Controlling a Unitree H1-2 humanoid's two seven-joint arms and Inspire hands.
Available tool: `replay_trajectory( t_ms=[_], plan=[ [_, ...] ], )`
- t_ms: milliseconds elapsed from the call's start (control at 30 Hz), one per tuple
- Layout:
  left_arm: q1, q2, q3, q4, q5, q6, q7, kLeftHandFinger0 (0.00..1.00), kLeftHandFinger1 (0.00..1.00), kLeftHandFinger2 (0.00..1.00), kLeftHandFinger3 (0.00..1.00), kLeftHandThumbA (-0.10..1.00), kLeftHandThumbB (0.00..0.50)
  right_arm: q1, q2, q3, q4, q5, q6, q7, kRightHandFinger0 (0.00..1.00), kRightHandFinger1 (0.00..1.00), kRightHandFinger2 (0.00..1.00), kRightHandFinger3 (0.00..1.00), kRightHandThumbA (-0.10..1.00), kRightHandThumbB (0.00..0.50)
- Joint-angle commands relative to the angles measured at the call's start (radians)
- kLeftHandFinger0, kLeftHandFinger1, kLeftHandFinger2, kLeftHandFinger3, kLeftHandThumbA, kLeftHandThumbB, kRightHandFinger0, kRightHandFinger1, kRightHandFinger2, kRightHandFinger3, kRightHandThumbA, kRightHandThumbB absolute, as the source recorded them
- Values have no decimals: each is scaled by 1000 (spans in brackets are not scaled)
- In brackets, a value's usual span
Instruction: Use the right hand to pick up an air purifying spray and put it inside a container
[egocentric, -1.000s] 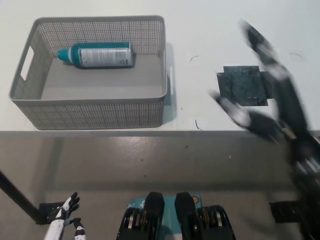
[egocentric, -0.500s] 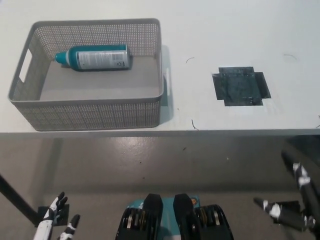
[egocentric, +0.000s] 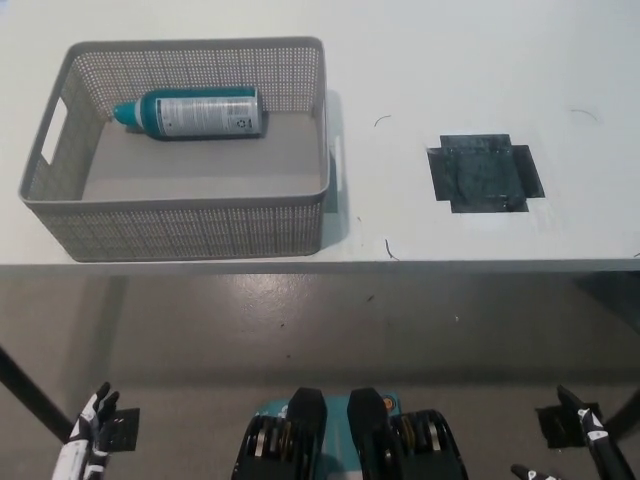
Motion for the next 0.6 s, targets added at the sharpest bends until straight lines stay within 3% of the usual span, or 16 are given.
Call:
replay_trajectory(
  t_ms=[0,333,433,533,567],
  plan=[
    [2,12,14,-6,-43,-50,0,983,1000,1000,1000,1000,500,-24,-8,3,3,23,-90,17,1000,1000,1000,1000,1000,499],
    [14,21,41,-4,-69,-45,-1,1000,1000,1000,1000,962,500,-22,-10,13,7,18,-90,22,1000,1000,1000,1000,967,500],
    [11,36,30,4,-83,-71,-27,1000,1000,1000,1000,884,500,-25,-11,12,7,28,-90,29,1000,1000,1000,1000,898,500],
    [14,49,17,3,-64,-96,-33,1000,1000,1000,1000,884,500,-22,-12,11,2,33,-90,33,1000,1000,1000,1000,667,500],
    [14,49,17,3,-64,-96,-33,1000,1000,1000,1000,884,500,-22,-12,11,2,33,-90,33,1000,1000,1000,1000,667,500]
  ],
)
